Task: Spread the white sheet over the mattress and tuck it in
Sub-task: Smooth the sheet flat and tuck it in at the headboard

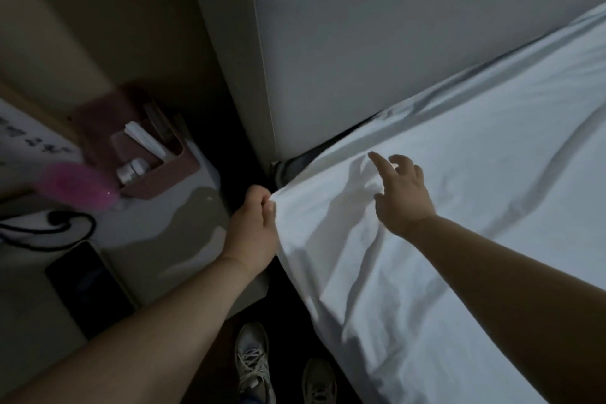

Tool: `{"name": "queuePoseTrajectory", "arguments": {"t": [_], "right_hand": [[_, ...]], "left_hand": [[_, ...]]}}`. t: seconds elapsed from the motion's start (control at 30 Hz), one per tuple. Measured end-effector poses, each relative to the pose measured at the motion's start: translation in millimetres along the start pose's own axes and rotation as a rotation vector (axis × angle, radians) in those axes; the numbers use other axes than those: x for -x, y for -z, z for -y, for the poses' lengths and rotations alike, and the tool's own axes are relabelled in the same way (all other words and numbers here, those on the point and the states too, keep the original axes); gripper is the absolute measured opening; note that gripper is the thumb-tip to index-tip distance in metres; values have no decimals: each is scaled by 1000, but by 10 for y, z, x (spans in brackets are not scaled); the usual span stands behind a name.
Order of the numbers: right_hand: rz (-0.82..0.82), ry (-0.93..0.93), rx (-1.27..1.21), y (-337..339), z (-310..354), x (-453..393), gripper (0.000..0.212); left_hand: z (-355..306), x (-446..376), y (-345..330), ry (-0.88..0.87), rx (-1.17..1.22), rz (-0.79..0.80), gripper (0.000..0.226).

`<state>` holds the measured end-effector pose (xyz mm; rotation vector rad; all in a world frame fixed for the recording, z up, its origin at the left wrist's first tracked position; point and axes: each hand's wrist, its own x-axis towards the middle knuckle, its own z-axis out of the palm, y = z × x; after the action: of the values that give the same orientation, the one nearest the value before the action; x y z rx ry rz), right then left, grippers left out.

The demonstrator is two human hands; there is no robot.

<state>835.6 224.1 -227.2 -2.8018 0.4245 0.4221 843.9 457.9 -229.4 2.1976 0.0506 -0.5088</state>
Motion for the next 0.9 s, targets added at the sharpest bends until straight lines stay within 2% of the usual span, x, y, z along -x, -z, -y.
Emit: {"name": "queuePoseTrajectory", "arguments": {"t": [0.07, 0.17, 0.23, 0.3, 0.37, 0.5, 0.57, 0.63, 0.67, 0.7, 0.77, 0.8, 0.9], "right_hand": [[6, 116, 77, 100, 94, -65, 69], [5, 188, 193, 189, 189, -172, 60], [6, 236, 273, 224, 207, -216, 41], [57, 265, 292, 271, 203, -214, 32], [171, 249, 252, 410, 174, -137, 29], [574, 81, 350, 856, 120, 38, 32], [721, -41, 139, 1038, 103, 31, 26], [661, -86, -160, 1126, 155, -53, 13], [611, -67, -225, 1115, 194, -124, 7], [572, -27, -196, 1074, 261, -209, 13], [505, 74, 72, 874, 388, -331, 29], [470, 120, 212, 765, 433, -363, 33], [469, 118, 480, 456, 336, -441, 33]], "left_hand": [[-70, 52, 111, -81, -39, 24, 10], [-111, 102, 208, -202, -97, 37, 10], [-71, 126, 243, -196, -127, 97, 15], [16, 137, 273, -114, -148, 217, 23], [91, 128, 283, -59, -188, 329, 23], [124, 136, 233, -37, -300, 518, 24], [112, 148, 167, 28, -255, 627, 23], [130, 138, 132, 116, -162, 630, 17], [154, 108, 120, 152, -147, 581, 17], [199, 57, 132, 168, -159, 497, 19], [308, -36, 164, 216, -154, 325, 16], [342, -67, 184, 244, -143, 296, 12], [384, -128, 169, 265, -169, 462, 11]]}}
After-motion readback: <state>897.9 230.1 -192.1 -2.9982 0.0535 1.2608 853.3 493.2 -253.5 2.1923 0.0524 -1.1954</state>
